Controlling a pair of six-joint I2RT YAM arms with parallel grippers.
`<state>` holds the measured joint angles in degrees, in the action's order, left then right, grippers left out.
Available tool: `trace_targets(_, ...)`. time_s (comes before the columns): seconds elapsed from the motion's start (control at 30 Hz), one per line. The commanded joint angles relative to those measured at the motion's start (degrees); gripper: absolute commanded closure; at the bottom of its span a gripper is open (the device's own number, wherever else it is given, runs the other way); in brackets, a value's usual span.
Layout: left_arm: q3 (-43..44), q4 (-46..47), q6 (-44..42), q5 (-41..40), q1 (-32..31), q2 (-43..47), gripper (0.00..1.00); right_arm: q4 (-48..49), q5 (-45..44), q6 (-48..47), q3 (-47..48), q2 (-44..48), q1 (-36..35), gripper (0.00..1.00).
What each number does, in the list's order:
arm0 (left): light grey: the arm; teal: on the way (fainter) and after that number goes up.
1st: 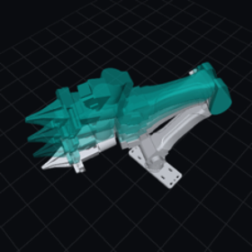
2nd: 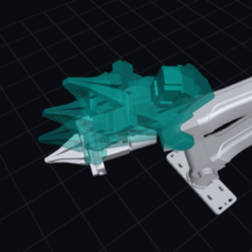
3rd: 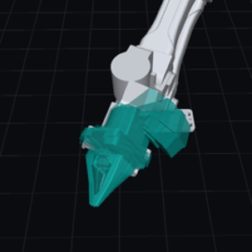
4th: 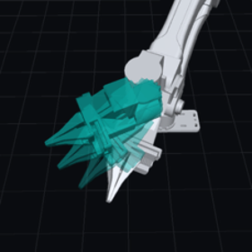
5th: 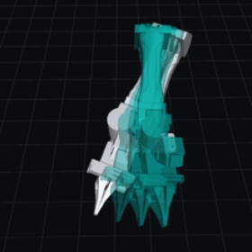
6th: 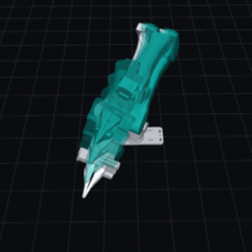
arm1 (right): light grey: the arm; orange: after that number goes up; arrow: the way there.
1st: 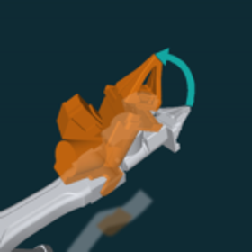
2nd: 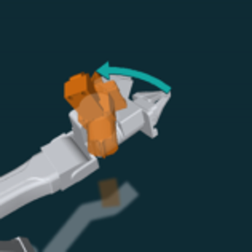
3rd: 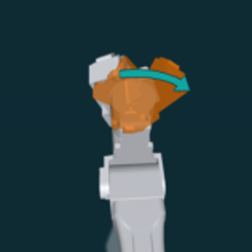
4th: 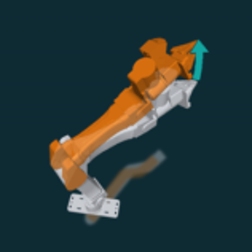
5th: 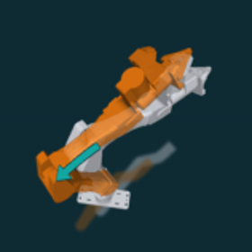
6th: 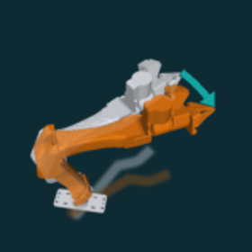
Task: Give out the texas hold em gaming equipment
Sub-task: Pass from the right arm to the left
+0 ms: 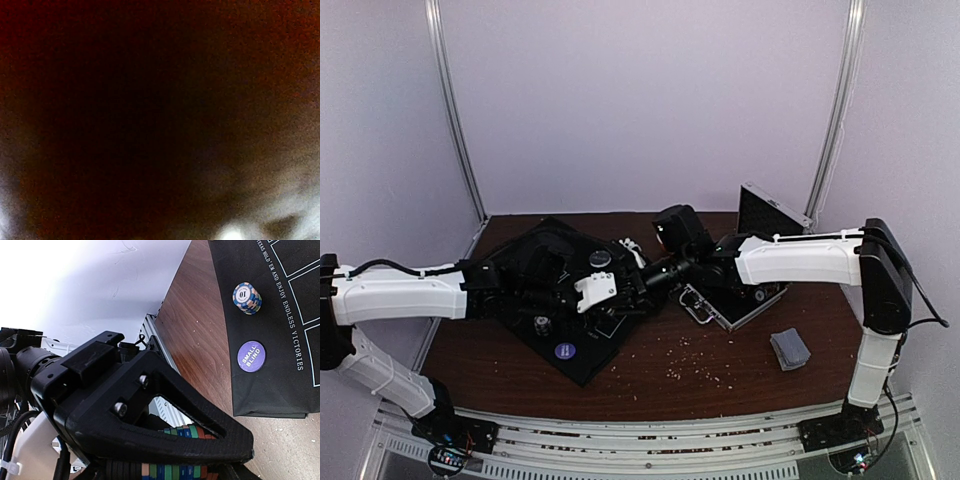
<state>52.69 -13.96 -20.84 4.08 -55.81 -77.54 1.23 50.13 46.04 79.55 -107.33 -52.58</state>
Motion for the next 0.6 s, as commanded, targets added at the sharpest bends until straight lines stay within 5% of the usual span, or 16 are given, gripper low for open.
trace_targets(0.0,1.9,-0.6,1.2,2.2,0.4,-0.4,1.00,2.7,0.4,-0.7,-0.1,-0.7,0.4,0.51)
trace_targets(0.57,1.6,-0.8,1.2,3.5,1.1,0.0,1.00,4.9,1.3,1.1,-2.2,-0.2,1.7,0.33)
